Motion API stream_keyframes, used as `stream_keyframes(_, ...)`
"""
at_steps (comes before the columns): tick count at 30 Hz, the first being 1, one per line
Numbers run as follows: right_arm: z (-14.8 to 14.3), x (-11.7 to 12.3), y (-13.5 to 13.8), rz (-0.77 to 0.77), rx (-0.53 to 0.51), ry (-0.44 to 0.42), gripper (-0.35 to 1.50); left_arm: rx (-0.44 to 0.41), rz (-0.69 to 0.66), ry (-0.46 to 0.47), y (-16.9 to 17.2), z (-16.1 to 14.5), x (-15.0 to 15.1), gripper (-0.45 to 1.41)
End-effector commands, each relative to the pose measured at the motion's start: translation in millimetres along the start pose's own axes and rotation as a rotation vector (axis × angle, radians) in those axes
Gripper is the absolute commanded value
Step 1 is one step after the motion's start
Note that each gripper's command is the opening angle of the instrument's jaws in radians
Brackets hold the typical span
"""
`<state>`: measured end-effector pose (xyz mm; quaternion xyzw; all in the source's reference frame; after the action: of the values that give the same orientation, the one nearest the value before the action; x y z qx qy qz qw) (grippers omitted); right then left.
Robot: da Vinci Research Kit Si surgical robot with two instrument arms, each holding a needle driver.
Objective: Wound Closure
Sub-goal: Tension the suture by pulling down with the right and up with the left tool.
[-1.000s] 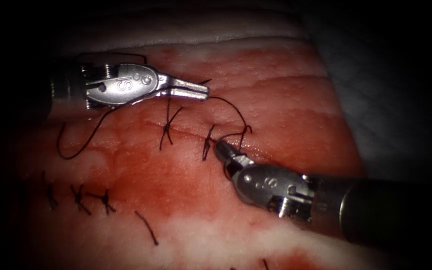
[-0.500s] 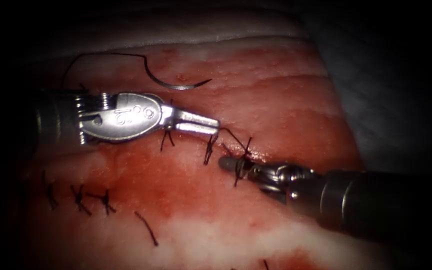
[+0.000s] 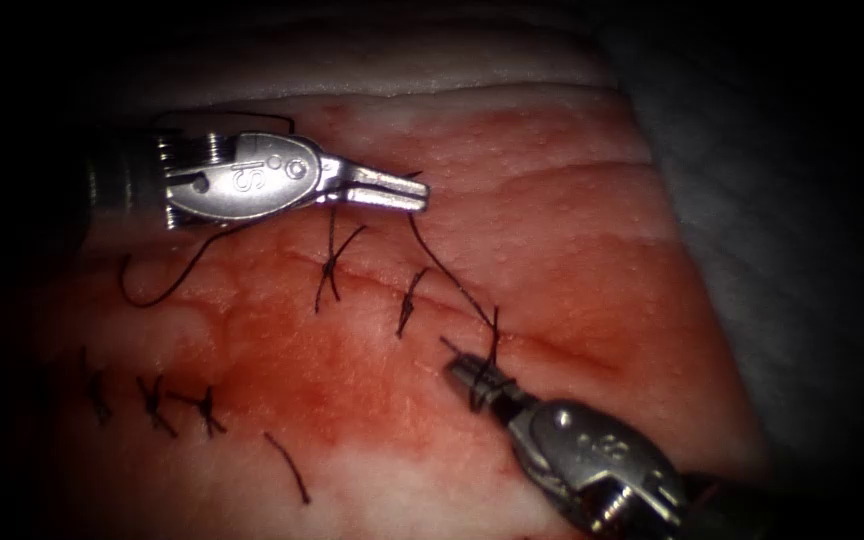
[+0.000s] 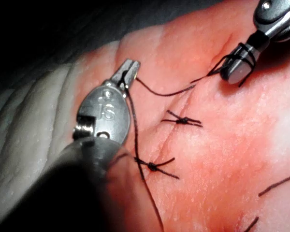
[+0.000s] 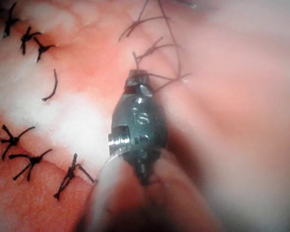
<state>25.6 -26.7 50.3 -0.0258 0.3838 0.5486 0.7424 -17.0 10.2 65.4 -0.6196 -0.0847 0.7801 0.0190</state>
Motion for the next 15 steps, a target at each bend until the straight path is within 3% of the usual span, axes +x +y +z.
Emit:
stream_keyframes(1, 0.4, -0.2, -0.8, -0.045, -0.025, 0.0, -0.35, 0.01, -0.005, -0.002, -1.8, 0.9, -0.9, -0.45)
stream_keyframes(4, 0.2, -0.7, -1.0, -0.068, -0.04, -0.012, -0.35, 0.026, -0.006, -0.011, -3.7, 1.5, -1.9, -0.45)
stream_keyframes(7, 1.4, -1.5, -0.7, -0.069, -0.037, -0.027, -0.35, 0.075, 0.0, -0.026, -9.3, 4.0, -4.3, -0.45)
stream_keyframes(15, 3.2, -2.9, -0.2, -0.071, -0.042, -0.031, -0.35, 0.12, 0.005, -0.034, -17.9, 10.1, -7.5, -0.45)
